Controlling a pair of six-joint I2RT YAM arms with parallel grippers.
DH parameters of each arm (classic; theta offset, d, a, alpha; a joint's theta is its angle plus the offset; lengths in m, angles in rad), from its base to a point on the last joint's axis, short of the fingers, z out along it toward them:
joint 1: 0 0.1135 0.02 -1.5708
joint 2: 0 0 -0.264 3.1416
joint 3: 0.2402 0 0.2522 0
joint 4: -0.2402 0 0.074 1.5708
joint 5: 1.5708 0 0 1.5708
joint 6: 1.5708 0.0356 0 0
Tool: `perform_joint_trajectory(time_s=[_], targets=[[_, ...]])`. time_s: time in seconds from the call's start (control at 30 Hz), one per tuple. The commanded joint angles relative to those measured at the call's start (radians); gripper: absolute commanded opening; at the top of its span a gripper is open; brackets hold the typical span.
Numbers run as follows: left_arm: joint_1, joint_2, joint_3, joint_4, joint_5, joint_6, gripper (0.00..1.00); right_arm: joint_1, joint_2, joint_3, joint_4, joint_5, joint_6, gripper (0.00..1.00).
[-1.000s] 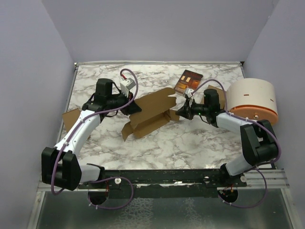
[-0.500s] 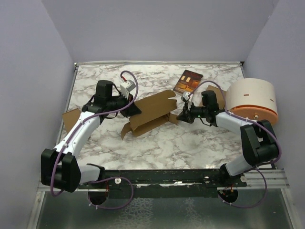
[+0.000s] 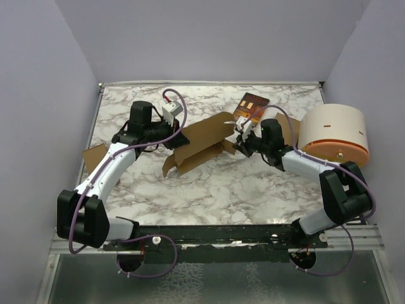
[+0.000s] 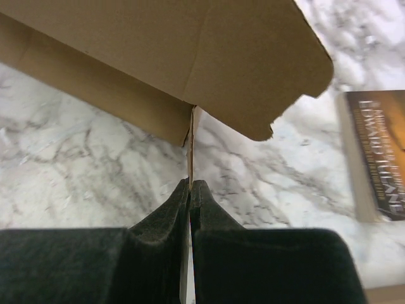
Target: Fold the paper box
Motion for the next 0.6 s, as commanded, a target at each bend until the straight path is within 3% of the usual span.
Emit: perform_joint_trajectory(time_s=[0.0,0.57], targets=[[0.002,0.047,0.046,0.015,-0.050,0.037,0.00,0.010,-0.012,0.029,0.181,0.157,-0.002,0.01],[0.008,0.047,-0.029,-0.006,-0.119,0.074,0.00,0.010,0.112,0.064,0.038,-0.107,0.015,0.01]])
